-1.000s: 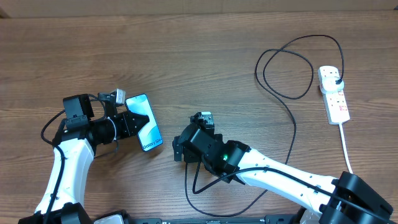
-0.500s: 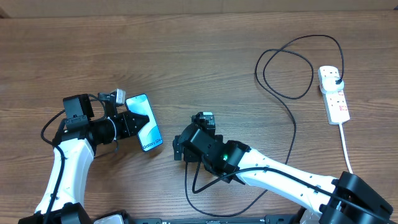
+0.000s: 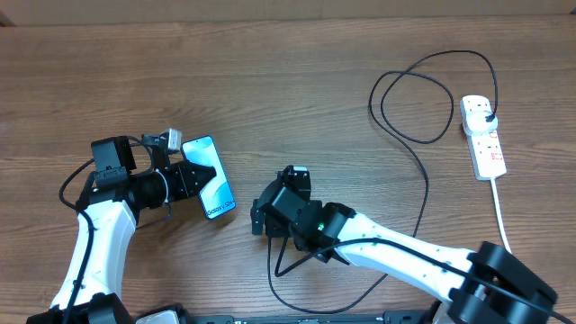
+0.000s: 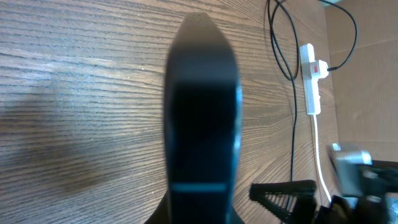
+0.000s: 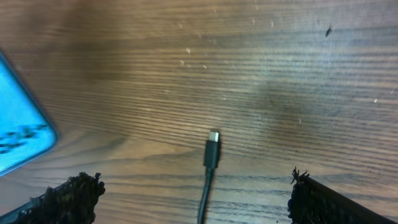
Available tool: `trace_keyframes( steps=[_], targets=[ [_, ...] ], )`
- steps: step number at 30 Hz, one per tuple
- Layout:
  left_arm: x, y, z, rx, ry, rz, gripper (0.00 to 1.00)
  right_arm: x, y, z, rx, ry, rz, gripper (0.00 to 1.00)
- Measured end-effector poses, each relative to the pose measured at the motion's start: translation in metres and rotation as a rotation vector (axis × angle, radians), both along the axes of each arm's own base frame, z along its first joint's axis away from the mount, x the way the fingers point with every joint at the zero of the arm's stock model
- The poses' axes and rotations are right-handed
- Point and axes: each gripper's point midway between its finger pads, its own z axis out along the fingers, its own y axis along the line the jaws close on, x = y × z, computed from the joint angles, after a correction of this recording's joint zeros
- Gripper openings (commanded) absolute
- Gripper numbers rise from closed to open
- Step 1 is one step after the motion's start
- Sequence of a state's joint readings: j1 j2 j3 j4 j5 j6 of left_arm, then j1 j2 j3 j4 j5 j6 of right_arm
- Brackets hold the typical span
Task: Plug charger to phone and switch on socket
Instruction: 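Lower the right gripper over the cable plug and close on it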
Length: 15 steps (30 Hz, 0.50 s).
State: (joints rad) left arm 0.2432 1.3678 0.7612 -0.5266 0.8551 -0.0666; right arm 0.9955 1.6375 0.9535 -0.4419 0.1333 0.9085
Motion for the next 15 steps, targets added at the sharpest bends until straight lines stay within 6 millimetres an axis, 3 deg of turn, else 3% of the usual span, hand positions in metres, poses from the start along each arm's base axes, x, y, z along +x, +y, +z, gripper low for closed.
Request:
trace_keyframes(
  steps=[4, 11, 15],
  targets=[
    [0.000, 0.000, 0.000, 0.000, 0.000, 0.000, 0.04, -0.002, -0.001, -0.010, -0.018, 0.023, -0.011, 1.00],
    [0.000, 0.000, 0.000, 0.003, -0.005, -0.005, 0.04, -0.003, -0.001, -0.011, -0.013, 0.035, -0.016, 0.99],
    [0.000, 0.000, 0.000, 0.006, -0.010, -0.009, 0.04, -0.007, 0.001, -0.021, -0.014, 0.069, -0.020, 0.87]
  ],
)
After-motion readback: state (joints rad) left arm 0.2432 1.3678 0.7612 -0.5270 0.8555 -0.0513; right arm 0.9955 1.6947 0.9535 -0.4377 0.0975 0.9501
